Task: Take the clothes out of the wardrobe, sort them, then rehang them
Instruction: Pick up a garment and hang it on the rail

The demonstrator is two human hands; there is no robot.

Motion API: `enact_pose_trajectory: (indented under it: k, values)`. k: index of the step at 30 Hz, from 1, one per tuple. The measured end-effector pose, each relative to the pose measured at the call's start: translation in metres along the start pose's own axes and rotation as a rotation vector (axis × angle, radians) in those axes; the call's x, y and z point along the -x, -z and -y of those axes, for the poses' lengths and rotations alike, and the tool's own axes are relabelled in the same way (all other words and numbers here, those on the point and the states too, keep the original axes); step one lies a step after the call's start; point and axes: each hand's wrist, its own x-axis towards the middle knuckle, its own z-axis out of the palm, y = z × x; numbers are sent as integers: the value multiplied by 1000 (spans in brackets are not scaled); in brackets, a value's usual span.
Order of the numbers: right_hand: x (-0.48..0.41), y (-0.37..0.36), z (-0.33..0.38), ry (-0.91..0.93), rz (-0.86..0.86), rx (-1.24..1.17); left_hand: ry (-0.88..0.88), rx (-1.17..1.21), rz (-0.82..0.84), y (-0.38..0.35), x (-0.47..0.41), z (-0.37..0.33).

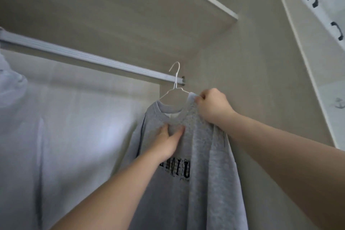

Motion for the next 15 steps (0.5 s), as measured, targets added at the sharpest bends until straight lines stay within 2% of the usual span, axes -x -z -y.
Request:
enact_pose_trajectory:
  k: [5, 8, 12, 15]
  values:
    - [-16, -16, 3, -35, 27, 111, -13, 43, 10, -16, -29, 11]
    - [-18, -24, 0, -53, 68, 181, -101, 59, 11, -23, -35, 21]
    - [-21, -25, -2, -51, 95, 296, -157, 60, -47, -28, -44, 32]
    - [-22, -22, 4, 31, 132, 479, -168, 62, -121, -26, -61, 35]
